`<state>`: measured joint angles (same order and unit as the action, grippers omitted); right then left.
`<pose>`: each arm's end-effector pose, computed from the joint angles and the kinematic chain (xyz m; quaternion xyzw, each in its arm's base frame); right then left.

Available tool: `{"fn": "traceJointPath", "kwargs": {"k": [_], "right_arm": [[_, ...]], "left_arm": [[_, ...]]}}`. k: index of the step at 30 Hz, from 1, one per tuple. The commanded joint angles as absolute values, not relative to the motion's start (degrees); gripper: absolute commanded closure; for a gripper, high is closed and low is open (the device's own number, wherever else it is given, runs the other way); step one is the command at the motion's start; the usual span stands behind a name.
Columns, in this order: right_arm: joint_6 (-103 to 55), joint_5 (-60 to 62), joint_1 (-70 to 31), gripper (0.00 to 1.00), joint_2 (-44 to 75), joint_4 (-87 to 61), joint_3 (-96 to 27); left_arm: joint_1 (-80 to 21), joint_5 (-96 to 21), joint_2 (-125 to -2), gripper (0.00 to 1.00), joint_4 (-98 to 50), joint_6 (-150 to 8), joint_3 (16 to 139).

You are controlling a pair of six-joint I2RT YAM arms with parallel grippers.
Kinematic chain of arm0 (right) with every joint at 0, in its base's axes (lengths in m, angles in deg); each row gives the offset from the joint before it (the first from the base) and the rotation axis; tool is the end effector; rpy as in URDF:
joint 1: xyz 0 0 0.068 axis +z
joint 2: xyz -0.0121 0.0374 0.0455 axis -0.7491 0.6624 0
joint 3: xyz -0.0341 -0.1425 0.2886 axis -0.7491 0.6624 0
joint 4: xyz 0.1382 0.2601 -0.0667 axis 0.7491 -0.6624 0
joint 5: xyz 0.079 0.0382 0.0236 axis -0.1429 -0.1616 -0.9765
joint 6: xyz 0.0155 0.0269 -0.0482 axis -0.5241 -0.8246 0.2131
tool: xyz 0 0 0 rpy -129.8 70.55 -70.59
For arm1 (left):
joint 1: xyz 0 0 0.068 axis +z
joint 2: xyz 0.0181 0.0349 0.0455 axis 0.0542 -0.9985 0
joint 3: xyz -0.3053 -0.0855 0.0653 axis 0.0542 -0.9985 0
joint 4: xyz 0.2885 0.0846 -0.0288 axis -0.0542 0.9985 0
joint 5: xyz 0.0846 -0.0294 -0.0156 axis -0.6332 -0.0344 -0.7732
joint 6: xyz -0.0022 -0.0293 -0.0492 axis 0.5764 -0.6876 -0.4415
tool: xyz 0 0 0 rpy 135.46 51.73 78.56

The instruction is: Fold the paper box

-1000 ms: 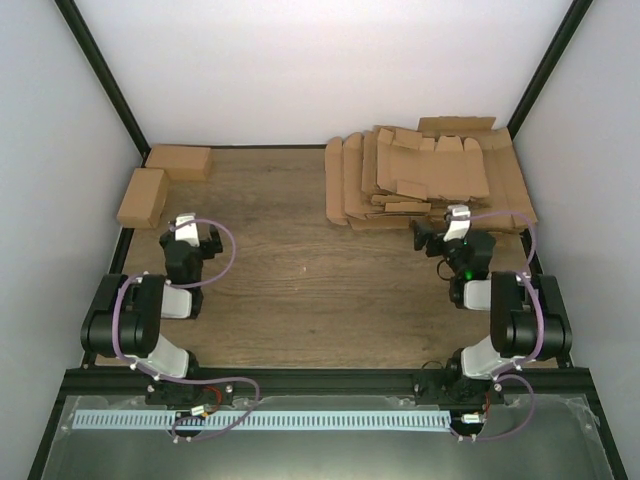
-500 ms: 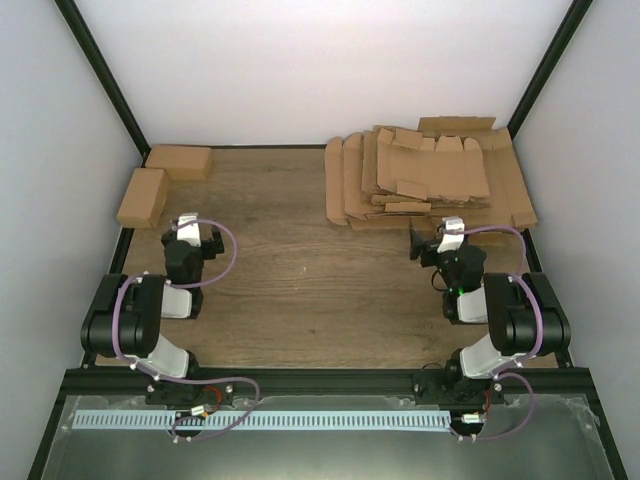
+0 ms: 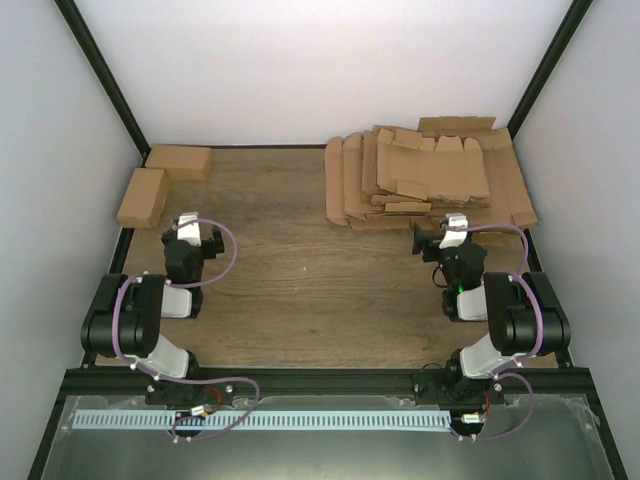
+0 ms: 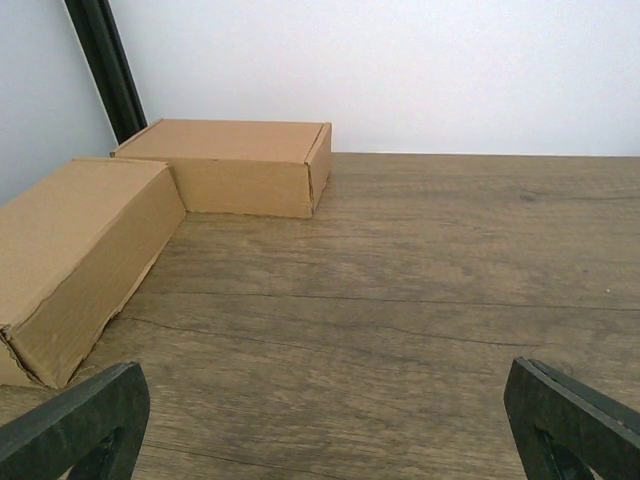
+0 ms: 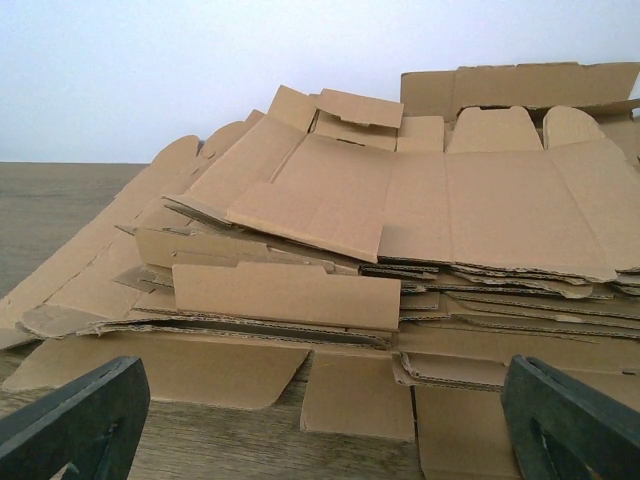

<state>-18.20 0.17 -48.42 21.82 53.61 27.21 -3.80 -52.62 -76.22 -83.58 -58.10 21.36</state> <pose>0.2576 0.0064 0.1539 -0.0432 0.7522 0.0637 0.6544 0.2669 0.0015 0.1527 -0.0239 0.7688 0.0489 0.6371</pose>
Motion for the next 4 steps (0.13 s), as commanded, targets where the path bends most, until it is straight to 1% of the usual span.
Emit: {"fn": "traceJointPath", "kwargs": {"k": [1,4], "right_arm": [[-18.0,1.5,-48.2,0.00,21.9,55.3,25.4],[-18.0,1.5,-48.2,0.00,21.9,55.4,25.5]], "left_arm": [[-3.7,-51.4,-76.4,0.00,-85.9,-57.8,22.4],[-3.7,-51.4,-76.4,0.00,-85.8,-57.8,22.4]]}}
